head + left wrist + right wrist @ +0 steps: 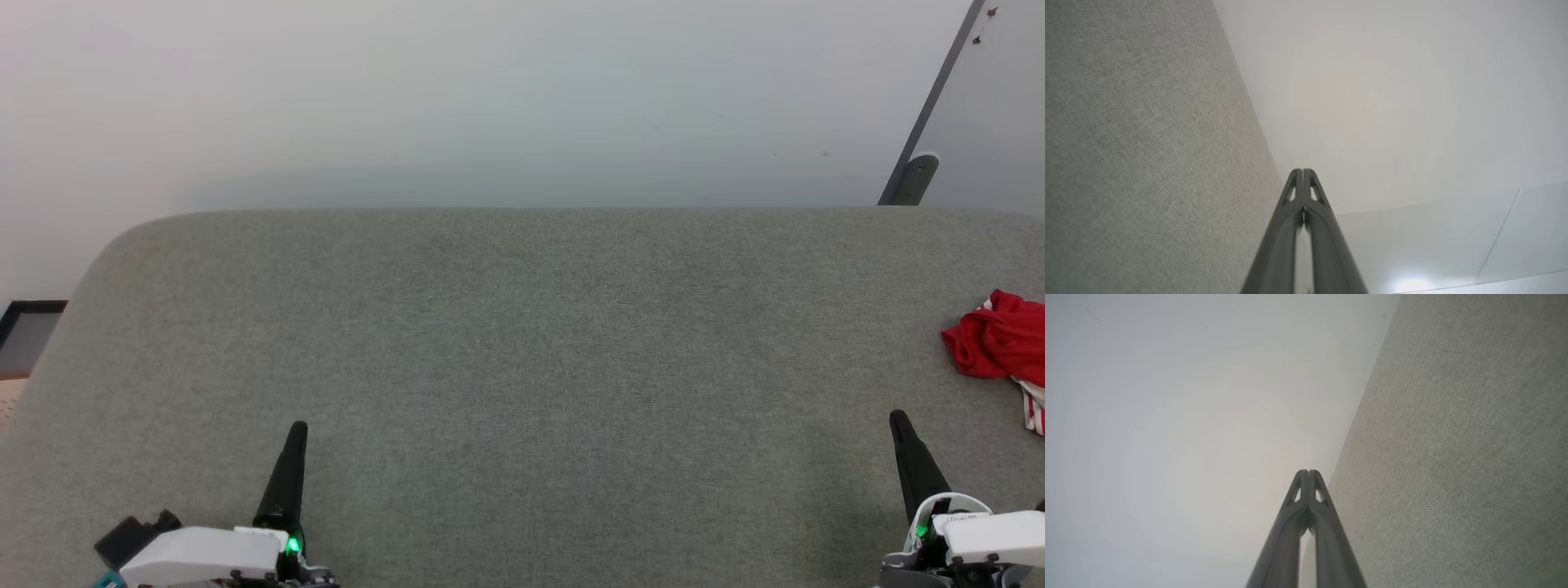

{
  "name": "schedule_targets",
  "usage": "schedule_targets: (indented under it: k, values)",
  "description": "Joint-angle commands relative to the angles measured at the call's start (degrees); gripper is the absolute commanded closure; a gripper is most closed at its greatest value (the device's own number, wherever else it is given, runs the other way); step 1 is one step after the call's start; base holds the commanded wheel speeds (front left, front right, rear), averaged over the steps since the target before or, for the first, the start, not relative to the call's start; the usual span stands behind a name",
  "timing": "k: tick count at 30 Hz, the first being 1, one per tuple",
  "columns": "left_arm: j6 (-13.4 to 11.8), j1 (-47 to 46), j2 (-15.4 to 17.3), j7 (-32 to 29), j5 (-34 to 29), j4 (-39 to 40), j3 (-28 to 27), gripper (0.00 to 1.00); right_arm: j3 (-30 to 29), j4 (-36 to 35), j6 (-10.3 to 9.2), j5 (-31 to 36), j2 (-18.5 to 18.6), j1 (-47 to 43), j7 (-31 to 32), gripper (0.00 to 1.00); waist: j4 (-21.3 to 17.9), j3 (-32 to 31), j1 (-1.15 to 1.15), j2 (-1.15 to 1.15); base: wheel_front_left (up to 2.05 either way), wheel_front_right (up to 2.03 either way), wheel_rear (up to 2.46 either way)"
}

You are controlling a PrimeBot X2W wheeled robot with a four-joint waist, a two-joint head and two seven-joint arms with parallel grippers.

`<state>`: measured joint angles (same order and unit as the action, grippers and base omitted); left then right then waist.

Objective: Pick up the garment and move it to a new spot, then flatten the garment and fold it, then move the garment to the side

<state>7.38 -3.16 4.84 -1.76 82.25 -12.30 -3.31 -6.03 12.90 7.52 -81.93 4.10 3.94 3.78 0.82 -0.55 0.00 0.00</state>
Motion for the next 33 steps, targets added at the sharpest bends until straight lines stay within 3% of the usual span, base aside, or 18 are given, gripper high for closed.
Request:
schedule_targets:
  k: [1, 33]
  values:
    - [0.2, -1.0, -0.1, -0.3, 1.4, -0.1, -0.3, 1.00, -0.2, 0.0, -0.04, -1.4, -0.2, 0.8, 0.4, 1.00, -0.1, 0.1, 0.00, 0.00, 0.00, 0.00, 0.00]
    - [0.2, -3.2, -0.8, -3.6, 11.5, -1.8, -1.7, 1.00, -0.6, 1.2, -0.06, -10.5, -1.4, 2.4, 2.9, 1.00, -0.8, 0.7, 0.00, 0.00, 0.00, 0.00, 0.00]
